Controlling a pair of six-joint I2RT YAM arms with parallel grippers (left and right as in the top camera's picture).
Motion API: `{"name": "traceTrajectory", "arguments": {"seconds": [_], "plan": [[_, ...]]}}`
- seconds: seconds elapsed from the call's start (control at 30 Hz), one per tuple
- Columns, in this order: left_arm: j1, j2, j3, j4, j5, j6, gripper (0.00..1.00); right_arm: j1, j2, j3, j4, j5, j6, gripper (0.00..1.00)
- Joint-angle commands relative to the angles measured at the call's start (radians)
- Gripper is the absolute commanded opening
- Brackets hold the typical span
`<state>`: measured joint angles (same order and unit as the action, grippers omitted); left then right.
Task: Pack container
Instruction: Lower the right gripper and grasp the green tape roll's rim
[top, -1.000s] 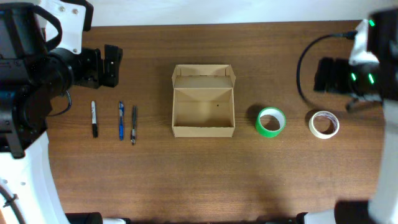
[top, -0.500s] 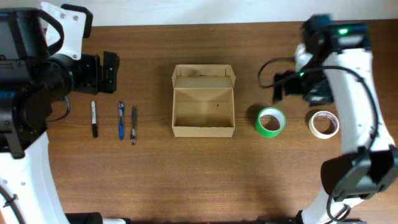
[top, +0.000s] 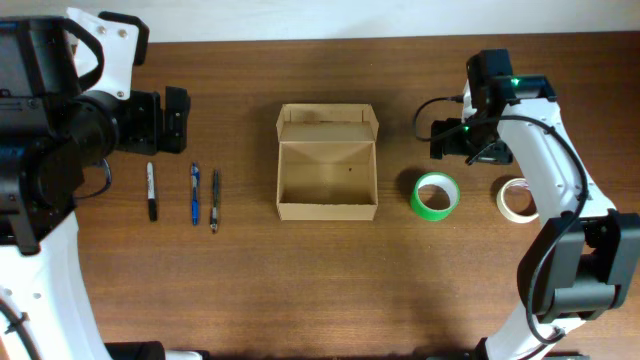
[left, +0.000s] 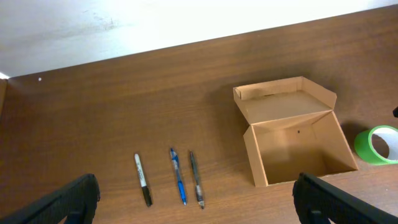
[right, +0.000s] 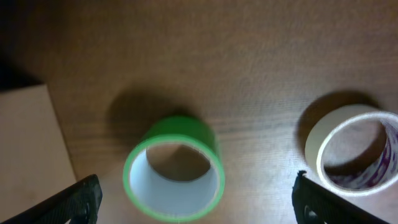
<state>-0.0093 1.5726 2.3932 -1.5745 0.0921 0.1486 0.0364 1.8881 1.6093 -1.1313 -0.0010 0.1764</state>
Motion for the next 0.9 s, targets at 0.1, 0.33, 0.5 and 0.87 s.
{"name": "traceTrajectory", "arguments": {"seconds": [0.1,0.33,0.5,0.87], "plan": [[-0.004,-0.010,0.016,-0.002,-0.011,-0.011,0.99,-0.031,0.003,-0.105,0.019,0.039,0.057,0.94],[-0.004,-0.010,0.016,-0.001,-0.011,-0.011,0.99,-0.030,0.003,-0.193,0.011,0.032,0.068,0.93],[-0.004,-0.010,0.016,-0.002,-0.011,-0.011,0.99,-0.030,0.003,-0.211,0.025,0.032,0.065,0.93],[-0.004,-0.010,0.016,-0.002,-0.011,-0.011,0.99,-0.030,0.004,-0.330,0.196,0.005,0.065,0.91]]}}
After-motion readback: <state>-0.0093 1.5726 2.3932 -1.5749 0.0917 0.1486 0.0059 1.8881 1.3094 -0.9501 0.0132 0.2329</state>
